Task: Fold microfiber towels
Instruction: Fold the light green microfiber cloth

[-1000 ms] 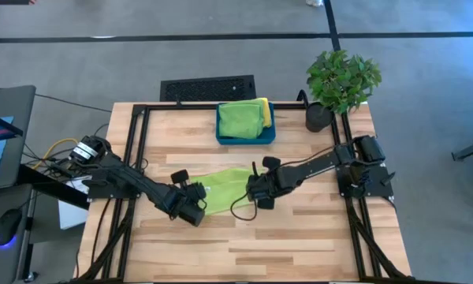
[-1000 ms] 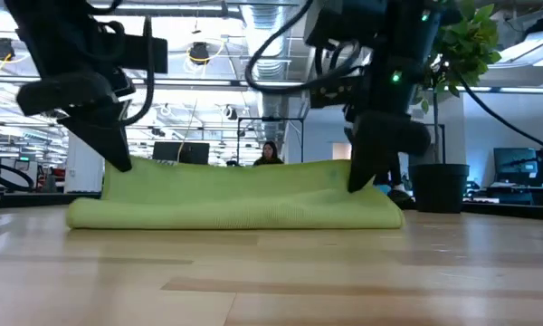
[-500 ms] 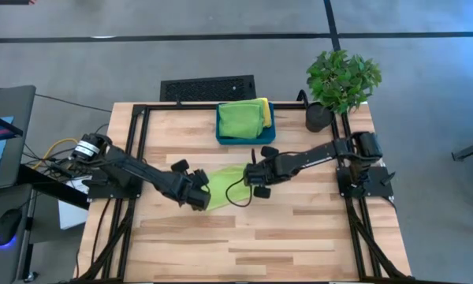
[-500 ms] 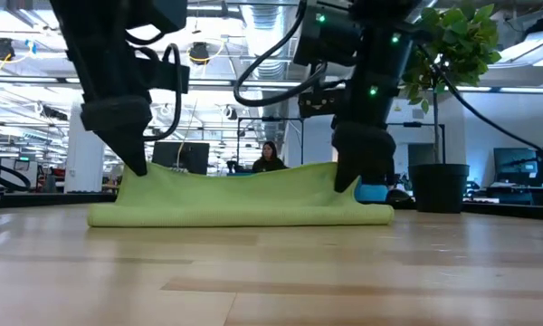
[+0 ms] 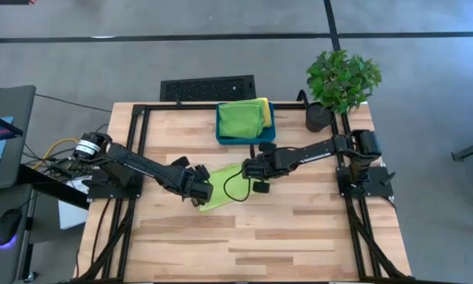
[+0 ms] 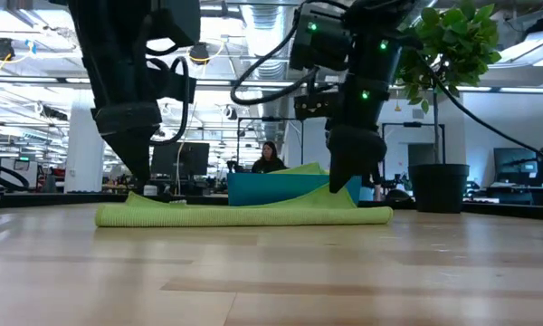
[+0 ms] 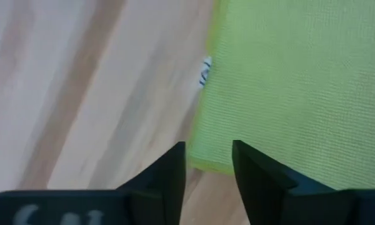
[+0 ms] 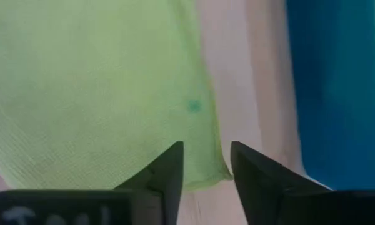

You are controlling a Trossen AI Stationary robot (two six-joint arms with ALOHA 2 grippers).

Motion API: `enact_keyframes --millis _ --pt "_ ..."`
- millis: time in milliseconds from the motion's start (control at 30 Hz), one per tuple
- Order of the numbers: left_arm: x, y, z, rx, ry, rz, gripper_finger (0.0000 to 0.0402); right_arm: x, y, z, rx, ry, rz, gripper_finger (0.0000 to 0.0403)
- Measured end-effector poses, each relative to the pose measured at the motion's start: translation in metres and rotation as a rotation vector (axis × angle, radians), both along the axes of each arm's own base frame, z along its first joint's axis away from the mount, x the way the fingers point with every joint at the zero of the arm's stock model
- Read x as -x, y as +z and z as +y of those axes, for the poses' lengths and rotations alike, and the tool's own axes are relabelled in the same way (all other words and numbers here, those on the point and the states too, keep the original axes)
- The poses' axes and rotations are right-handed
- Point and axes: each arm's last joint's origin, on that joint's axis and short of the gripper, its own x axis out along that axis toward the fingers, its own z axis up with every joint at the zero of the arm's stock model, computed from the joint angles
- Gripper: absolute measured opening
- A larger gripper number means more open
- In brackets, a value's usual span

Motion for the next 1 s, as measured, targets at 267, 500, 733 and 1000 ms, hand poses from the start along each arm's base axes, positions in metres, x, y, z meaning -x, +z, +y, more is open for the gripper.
enact_keyframes --millis 267,500,733,1000 --pt "0.004 0.000 -0.035 0.081 -0.262 0.020 0.0141 0.006 0.043 0.009 -0.025 0.011 -0.130 0.0193" --pt "0.002 -0.002 -0.083 0.116 -0.501 -0.115 0.0133 0.019 0.068 0.035 -0.057 0.097 -0.202 0.0198" --pt "-0.002 -0.029 -0.092 0.045 -0.487 -0.073 0.0132 0.024 0.072 0.060 -0.067 0.169 -0.211 0.0192" --pt "-0.003 -0.031 -0.089 -0.013 -0.456 -0.079 0.0132 0.027 0.072 0.073 -0.077 0.195 -0.211 0.0190"
